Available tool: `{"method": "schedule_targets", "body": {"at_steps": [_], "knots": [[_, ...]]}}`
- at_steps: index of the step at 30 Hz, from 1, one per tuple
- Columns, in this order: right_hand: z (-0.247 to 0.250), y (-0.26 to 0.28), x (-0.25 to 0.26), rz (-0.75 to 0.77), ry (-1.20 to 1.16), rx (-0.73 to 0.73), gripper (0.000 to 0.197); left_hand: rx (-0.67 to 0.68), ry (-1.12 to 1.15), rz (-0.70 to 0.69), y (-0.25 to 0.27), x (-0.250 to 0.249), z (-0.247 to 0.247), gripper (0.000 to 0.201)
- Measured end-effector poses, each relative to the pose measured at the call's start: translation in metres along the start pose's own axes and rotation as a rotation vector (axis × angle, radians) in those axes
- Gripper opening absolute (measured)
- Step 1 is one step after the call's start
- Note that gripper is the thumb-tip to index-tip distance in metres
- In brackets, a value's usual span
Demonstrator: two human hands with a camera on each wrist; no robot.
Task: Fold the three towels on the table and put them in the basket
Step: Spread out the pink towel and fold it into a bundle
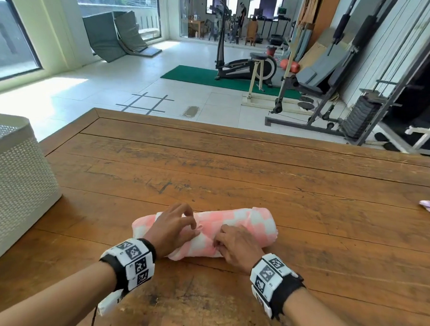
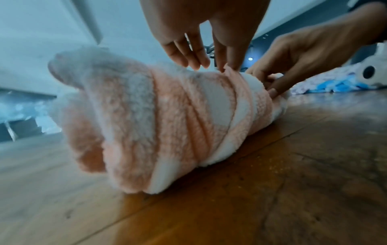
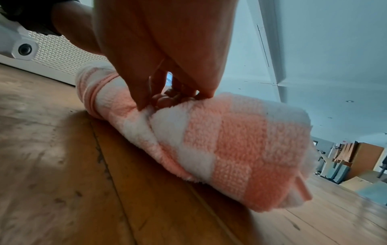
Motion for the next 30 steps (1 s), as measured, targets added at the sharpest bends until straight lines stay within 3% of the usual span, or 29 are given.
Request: {"method": "schedule_targets", "body": {"at_steps": [4,7,9,12,15,16,19,23,27,30], "knots": [[0.000,-0.002,0.000,-0.025,-0.011,-0.003,0.019,0.019,-0.053,-0.110,-0.004,-0.014,-0.006,0.039],[0.000,-0.003,-0.001,-0.040,-0.015,-0.010,0.018,0.057,-0.064,-0.170,-0.007,-0.025,-0.017,0.030],[0.001,-0.004,-0.001,-0.048,-0.019,-0.015,0.019,0.099,-0.150,-0.211,-0.011,-0.029,-0.021,0.010],[0.002,-0.007,-0.002,-0.074,-0.034,-0.018,0.019,0.153,-0.300,-0.209,-0.017,-0.026,-0.024,0.020],[-0.001,-0.011,-0.004,-0.091,-0.037,-0.005,0.019,0.229,-0.447,-0.275,-0.016,-0.024,-0.022,0.008],[-0.002,-0.011,-0.004,-0.092,-0.029,0.000,0.019,0.262,-0.466,-0.308,-0.015,-0.024,-0.022,0.010],[-0.003,-0.013,-0.002,-0.099,-0.023,0.025,0.020,0.374,-0.521,-0.378,-0.012,-0.020,-0.023,0.041],[-0.011,-0.013,0.004,-0.099,-0.015,0.077,0.023,0.553,-0.548,-0.439,-0.008,-0.019,-0.029,0.042],[-0.016,-0.013,0.011,-0.079,0.029,0.102,0.024,0.685,-0.451,-0.322,-0.005,-0.017,-0.037,0.043],[-0.014,-0.013,0.009,-0.089,0.002,0.103,0.021,0.633,-0.382,-0.222,-0.004,-0.008,-0.034,0.046]]}}
Point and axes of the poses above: each hand's wrist, its own y-axis away from the middle knuckle, its own z-axis out of the back of the hand, x = y × z, the point moved 8 cm from there along -y, towards the middle knuckle, and after that the axes turned 13 degrees about -x, right-handed, at the moved point
